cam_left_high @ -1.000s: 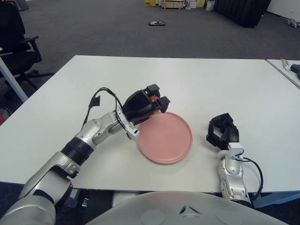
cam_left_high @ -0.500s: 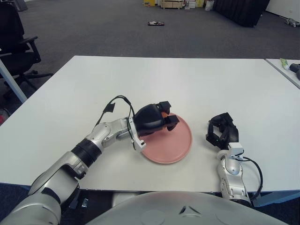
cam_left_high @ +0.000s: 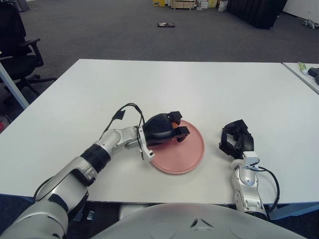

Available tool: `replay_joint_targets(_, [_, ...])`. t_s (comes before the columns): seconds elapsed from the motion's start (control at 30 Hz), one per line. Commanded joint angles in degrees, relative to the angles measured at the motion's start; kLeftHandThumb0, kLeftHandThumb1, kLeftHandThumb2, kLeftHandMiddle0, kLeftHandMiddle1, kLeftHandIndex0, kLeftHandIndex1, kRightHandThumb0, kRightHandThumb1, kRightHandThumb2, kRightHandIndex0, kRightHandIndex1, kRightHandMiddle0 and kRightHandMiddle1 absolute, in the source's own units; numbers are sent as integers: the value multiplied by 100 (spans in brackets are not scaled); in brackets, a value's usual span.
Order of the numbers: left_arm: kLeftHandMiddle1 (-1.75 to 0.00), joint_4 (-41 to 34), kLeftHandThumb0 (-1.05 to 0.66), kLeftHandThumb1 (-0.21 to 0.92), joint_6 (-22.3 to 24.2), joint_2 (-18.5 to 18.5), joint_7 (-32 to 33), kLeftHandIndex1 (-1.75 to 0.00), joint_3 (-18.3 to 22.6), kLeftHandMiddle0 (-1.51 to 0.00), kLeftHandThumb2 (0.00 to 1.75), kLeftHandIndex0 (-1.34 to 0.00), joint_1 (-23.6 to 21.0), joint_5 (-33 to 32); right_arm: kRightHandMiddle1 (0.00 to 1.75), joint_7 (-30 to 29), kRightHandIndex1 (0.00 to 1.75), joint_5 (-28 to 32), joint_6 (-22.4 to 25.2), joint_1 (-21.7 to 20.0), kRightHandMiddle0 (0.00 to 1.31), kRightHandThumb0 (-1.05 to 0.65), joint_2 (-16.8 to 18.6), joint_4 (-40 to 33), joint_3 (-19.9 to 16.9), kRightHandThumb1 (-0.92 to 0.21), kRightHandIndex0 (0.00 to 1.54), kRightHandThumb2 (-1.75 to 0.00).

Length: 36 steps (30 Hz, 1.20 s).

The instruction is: Put the apple into the plate.

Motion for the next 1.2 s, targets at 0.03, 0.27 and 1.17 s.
replay_joint_targets(0.03, [-174, 165, -1, 30, -252, -10, -125, -156, 47, -65, 129, -49, -196, -328, 175, -41, 141, -39, -20, -33, 42, -41, -28, 97, 6, -56, 60, -102])
replay_joint_targets(0.27, [-143, 466, -43, 48, -778, 18, -1224, -164, 138, -8, 98, -11, -193, -1580, 175, -37, 140, -39, 53, -22, 42, -40, -28, 72, 20, -57, 59, -101])
replay_joint_targets(1.17, [0, 173, -93, 92, -713, 21, -3139, 0, 656, 0, 94, 0, 43, -3097, 175, -136, 135, -86, 435, 93, 43, -41, 113, -329, 51, -55, 58, -103])
